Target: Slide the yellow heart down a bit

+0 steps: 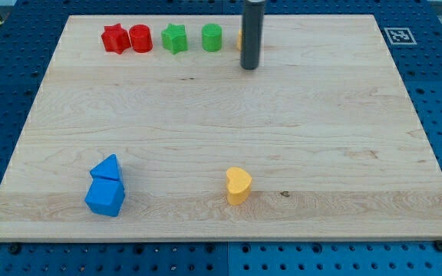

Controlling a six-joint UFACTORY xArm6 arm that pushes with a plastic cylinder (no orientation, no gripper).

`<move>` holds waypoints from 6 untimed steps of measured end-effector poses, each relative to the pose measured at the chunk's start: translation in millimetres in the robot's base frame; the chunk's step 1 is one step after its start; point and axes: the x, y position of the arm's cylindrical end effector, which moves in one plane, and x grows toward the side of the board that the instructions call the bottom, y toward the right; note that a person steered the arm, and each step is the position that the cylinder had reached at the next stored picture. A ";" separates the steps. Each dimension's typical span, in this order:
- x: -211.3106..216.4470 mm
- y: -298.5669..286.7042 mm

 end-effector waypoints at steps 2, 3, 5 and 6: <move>43.2 53.8; 84.4 58.8; 131.6 61.0; 150.5 62.0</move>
